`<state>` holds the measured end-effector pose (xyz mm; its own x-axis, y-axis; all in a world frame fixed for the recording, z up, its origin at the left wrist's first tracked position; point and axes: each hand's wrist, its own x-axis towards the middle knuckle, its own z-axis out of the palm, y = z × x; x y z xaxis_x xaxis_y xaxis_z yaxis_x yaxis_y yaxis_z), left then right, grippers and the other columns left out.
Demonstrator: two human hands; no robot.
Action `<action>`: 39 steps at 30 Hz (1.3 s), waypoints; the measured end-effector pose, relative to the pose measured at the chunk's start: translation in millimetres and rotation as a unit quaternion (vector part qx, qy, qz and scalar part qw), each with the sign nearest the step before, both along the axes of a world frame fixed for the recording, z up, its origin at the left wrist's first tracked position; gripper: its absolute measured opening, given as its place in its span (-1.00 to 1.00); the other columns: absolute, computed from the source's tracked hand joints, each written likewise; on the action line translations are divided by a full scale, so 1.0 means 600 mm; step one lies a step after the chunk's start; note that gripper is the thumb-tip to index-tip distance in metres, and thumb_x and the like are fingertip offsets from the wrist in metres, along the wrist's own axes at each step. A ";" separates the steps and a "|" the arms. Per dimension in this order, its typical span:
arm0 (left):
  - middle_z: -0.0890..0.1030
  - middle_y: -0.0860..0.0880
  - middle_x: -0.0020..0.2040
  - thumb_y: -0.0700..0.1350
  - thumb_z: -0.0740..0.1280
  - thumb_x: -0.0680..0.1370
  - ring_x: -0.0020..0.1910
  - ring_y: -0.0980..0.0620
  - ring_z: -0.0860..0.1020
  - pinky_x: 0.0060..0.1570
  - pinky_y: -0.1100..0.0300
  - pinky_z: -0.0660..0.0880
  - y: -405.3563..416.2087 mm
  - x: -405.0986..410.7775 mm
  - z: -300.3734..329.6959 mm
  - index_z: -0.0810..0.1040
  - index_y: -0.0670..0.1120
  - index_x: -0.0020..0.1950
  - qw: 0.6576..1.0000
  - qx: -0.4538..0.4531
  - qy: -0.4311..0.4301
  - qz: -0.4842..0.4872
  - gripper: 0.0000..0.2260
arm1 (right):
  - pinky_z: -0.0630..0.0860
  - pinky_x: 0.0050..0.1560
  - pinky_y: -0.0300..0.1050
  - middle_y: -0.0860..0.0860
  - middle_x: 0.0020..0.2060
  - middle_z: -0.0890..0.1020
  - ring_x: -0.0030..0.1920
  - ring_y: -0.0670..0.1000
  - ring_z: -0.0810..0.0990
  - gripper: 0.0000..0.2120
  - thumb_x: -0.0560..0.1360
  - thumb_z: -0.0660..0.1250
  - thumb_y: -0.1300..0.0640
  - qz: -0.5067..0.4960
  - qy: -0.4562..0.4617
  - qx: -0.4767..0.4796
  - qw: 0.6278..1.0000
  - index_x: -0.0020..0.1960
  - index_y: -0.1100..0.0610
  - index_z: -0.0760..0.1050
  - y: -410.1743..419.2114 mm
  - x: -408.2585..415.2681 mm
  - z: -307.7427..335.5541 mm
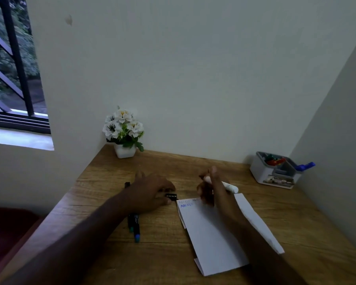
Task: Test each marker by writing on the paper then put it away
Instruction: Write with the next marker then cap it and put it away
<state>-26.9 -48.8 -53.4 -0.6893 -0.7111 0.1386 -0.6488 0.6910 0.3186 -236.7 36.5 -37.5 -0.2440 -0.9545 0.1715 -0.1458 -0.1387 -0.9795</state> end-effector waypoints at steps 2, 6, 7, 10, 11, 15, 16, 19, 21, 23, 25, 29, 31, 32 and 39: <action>0.39 0.20 0.42 0.20 0.24 0.56 0.43 0.18 0.25 0.38 -0.07 0.00 0.004 -0.003 0.001 0.36 0.23 0.40 1.000 0.011 0.003 -0.024 -0.60 | 0.46 -0.30 -0.29 -0.04 -0.38 0.62 -0.34 -0.07 0.53 -0.56 0.62 0.18 -0.19 -0.036 0.021 -0.018 0.999 -0.10 0.14 0.61 0.003 0.003 -0.007; 0.26 0.18 0.51 0.24 0.16 0.58 0.48 0.17 0.16 0.39 -0.08 -0.01 0.009 -0.013 -0.002 0.35 0.28 0.41 0.995 0.031 -0.026 -0.088 -0.61 | 0.43 -0.28 -0.27 -0.09 -0.37 0.56 -0.34 -0.21 0.51 -0.77 0.61 0.31 0.08 -0.002 0.127 -0.032 0.991 -0.17 0.16 0.52 0.008 0.004 -0.027; 0.24 0.17 0.52 0.25 0.15 0.58 0.50 0.16 0.15 0.40 -0.11 0.00 0.008 -0.014 -0.005 0.37 0.29 0.40 0.994 0.031 -0.047 -0.097 -0.62 | 0.43 -0.29 -0.31 -0.09 -0.36 0.56 -0.33 -0.21 0.52 -0.81 0.60 0.33 0.13 0.006 0.145 -0.040 0.989 -0.17 0.17 0.53 0.007 0.000 -0.029; 0.22 0.15 0.54 0.23 0.15 0.59 0.51 0.15 0.14 0.40 -0.13 0.00 0.003 -0.014 -0.008 0.41 0.27 0.37 0.991 0.033 -0.080 -0.101 -0.65 | 0.55 -0.22 -0.29 -0.19 -0.28 0.62 -0.24 -0.22 0.61 -0.87 0.50 0.42 0.04 0.039 0.224 -0.054 0.972 -0.16 0.07 0.57 0.006 -0.015 -0.021; 0.23 0.16 0.53 0.22 0.16 0.59 0.51 0.15 0.14 0.39 -0.13 0.00 0.002 -0.013 -0.008 0.42 0.26 0.37 0.991 0.033 -0.081 -0.100 -0.65 | 0.61 -0.18 -0.18 -0.22 -0.24 0.64 -0.21 -0.18 0.64 -0.83 0.45 0.39 -0.07 0.045 0.255 -0.039 0.965 -0.17 0.03 0.59 0.007 -0.022 -0.022; 0.23 0.20 0.52 0.24 0.18 0.58 0.51 0.18 0.12 0.41 -0.13 -0.01 -0.003 -0.015 -0.011 0.43 0.27 0.35 0.992 0.039 -0.079 -0.095 -0.65 | 0.63 -0.28 -0.09 -0.11 -0.30 0.65 -0.30 -0.11 0.64 -0.80 0.43 0.32 -0.13 -0.023 0.350 0.035 0.936 -0.22 -0.02 0.54 0.019 -0.039 -0.033; 0.23 0.21 0.52 0.24 0.18 0.57 0.51 0.19 0.12 0.41 -0.13 -0.02 -0.004 -0.016 -0.013 0.44 0.27 0.35 0.992 0.041 -0.076 -0.094 -0.65 | 0.60 -0.31 -0.11 -0.08 -0.32 0.66 -0.32 -0.11 0.64 -0.83 0.45 0.33 -0.10 -0.029 0.344 0.041 0.938 -0.21 -0.01 0.54 0.021 -0.037 -0.033; 0.24 0.22 0.52 0.25 0.17 0.58 0.51 0.19 0.13 0.39 -0.12 -0.02 -0.004 -0.015 -0.016 0.44 0.28 0.34 0.992 0.043 -0.074 -0.093 -0.65 | 0.59 -0.31 -0.09 -0.09 -0.30 0.67 -0.31 -0.11 0.64 -0.84 0.46 0.35 -0.09 -0.022 0.333 0.053 0.941 -0.19 -0.03 0.55 0.022 -0.034 -0.031; 0.24 0.21 0.52 0.23 0.17 0.59 0.51 0.18 0.13 0.39 -0.13 -0.02 -0.003 -0.015 -0.016 0.45 0.27 0.34 0.992 0.043 -0.071 -0.093 -0.66 | 0.60 -0.28 -0.06 -0.11 -0.30 0.67 -0.29 -0.10 0.65 -0.84 0.46 0.34 -0.11 -0.018 0.337 0.058 0.940 -0.19 -0.05 0.55 0.020 -0.034 -0.032; 0.25 0.20 0.52 0.22 0.17 0.59 0.51 0.18 0.13 0.39 -0.13 -0.02 -0.002 -0.015 -0.015 0.44 0.26 0.35 0.992 0.043 -0.070 -0.091 -0.67 | 0.61 -0.27 -0.01 -0.10 -0.30 0.67 -0.28 -0.08 0.65 -0.84 0.46 0.34 -0.11 -0.019 0.331 0.062 0.941 -0.19 -0.03 0.54 0.020 -0.033 -0.034; 0.24 0.20 0.52 0.22 0.17 0.59 0.51 0.18 0.13 0.39 -0.13 -0.02 -0.001 -0.015 -0.014 0.44 0.26 0.35 0.992 0.047 -0.069 -0.090 -0.66 | 0.60 -0.27 0.00 -0.08 -0.29 0.67 -0.26 -0.06 0.66 -0.84 0.48 0.35 -0.08 -0.019 0.328 0.067 0.942 -0.18 0.00 0.54 0.020 -0.031 -0.036; 0.23 0.21 0.52 0.22 0.16 0.60 0.51 0.17 0.12 0.40 -0.13 -0.03 -0.002 -0.015 -0.013 0.43 0.26 0.36 0.992 0.052 -0.075 -0.089 -0.66 | 0.57 -0.33 -0.20 -0.09 -0.27 0.68 -0.24 -0.10 0.66 -0.84 0.51 0.35 -0.06 -0.015 0.356 0.078 0.931 -0.15 0.02 0.54 0.022 -0.026 -0.028; 0.23 0.21 0.52 0.22 0.16 0.59 0.52 0.17 0.12 0.39 -0.12 -0.02 -0.002 -0.015 -0.014 0.42 0.27 0.36 0.992 0.051 -0.075 -0.091 -0.66 | 0.50 -0.38 -0.30 -0.07 -0.29 0.67 -0.23 -0.13 0.65 -0.85 0.52 0.35 -0.01 -0.014 0.352 0.081 0.932 -0.15 0.05 0.55 0.024 -0.023 -0.025; 0.23 0.22 0.52 0.22 0.16 0.59 0.52 0.17 0.12 0.38 -0.12 -0.01 -0.003 -0.015 -0.014 0.42 0.27 0.36 0.992 0.051 -0.075 -0.092 -0.66 | 0.51 -0.38 -0.29 -0.07 -0.29 0.67 -0.24 -0.12 0.65 -0.85 0.52 0.35 -0.01 -0.014 0.351 0.081 0.933 -0.15 0.06 0.54 0.024 -0.022 -0.024; 0.23 0.22 0.52 0.21 0.16 0.60 0.51 0.18 0.12 0.38 -0.11 -0.02 -0.003 -0.014 -0.016 0.42 0.27 0.37 0.992 0.051 -0.073 -0.092 -0.66 | 0.63 -0.32 -0.06 -0.13 -0.33 0.66 -0.30 -0.11 0.66 -0.80 0.46 0.29 -0.19 -0.031 0.401 0.083 0.912 -0.19 -0.08 0.49 0.017 -0.029 -0.031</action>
<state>-35.5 -50.5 -62.8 -0.8166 -0.5759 -0.0392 -0.5587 0.7714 0.3046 -254.2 46.8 -56.3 -0.1581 -0.9723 0.1719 -0.8268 0.0352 -0.5614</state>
